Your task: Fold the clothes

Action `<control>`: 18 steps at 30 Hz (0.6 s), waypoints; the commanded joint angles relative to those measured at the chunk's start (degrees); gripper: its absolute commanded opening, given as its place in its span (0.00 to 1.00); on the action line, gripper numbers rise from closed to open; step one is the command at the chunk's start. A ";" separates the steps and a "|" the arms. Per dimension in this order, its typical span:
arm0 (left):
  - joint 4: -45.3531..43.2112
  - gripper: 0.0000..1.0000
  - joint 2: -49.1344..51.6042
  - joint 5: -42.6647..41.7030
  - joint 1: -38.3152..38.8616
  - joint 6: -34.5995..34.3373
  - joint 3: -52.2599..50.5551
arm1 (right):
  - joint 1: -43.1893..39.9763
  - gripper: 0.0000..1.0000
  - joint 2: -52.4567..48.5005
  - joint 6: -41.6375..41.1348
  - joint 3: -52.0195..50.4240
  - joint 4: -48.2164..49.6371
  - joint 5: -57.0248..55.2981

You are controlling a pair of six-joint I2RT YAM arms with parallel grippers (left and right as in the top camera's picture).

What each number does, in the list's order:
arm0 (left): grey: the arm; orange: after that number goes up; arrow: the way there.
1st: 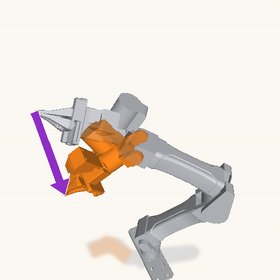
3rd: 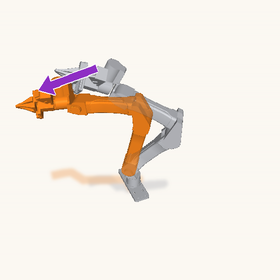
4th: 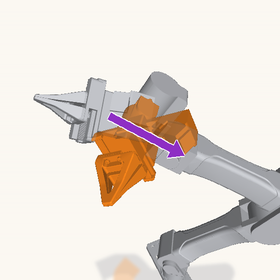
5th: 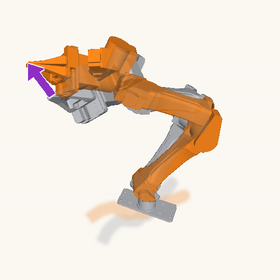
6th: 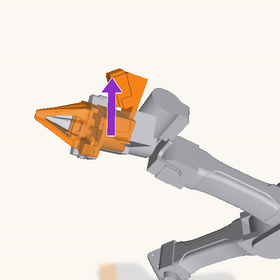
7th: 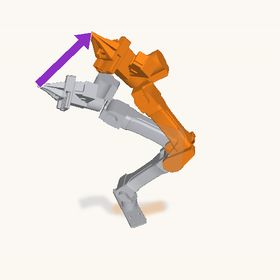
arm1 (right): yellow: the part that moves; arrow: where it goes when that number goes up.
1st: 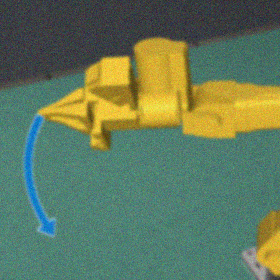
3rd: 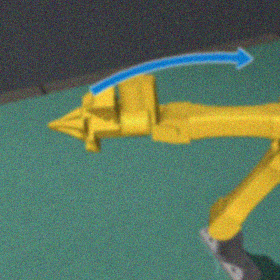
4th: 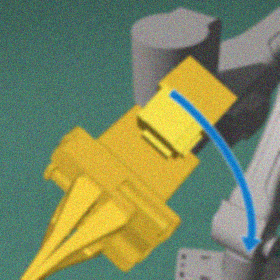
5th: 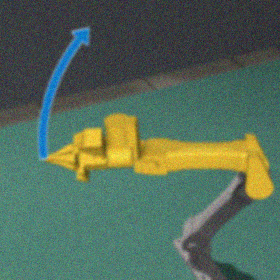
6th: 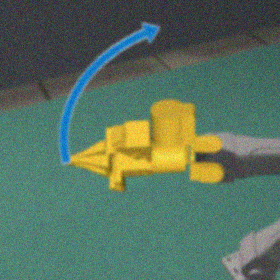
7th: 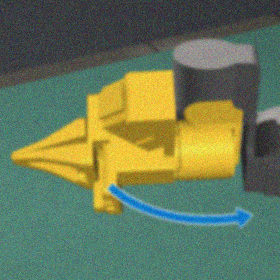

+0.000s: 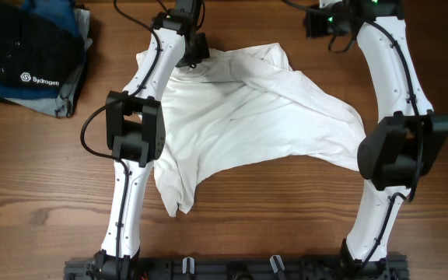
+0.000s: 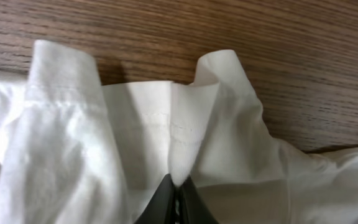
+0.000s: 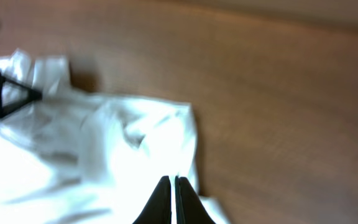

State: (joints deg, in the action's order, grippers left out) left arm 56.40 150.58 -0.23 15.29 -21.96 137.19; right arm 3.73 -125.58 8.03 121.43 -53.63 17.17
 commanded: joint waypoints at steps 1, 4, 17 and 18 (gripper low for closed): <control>0.44 0.04 0.17 1.16 -1.44 -1.18 0.42 | 3.48 0.04 -1.22 1.03 -0.33 -3.02 3.06; 1.11 0.04 0.17 1.11 -1.66 -1.20 0.42 | 6.88 0.07 -1.88 0.72 -0.33 -3.54 3.10; 2.60 0.04 0.17 0.96 -1.68 -1.18 0.42 | 10.25 0.45 -13.66 -6.69 -0.33 -3.63 12.17; 2.64 0.04 0.17 0.94 -1.68 -1.18 0.42 | 10.25 0.45 -14.80 -6.71 -0.33 -3.39 12.50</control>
State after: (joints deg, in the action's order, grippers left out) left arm 58.70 150.58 -0.23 13.96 -22.63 137.19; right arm 14.41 -135.83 2.35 121.27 -56.88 25.39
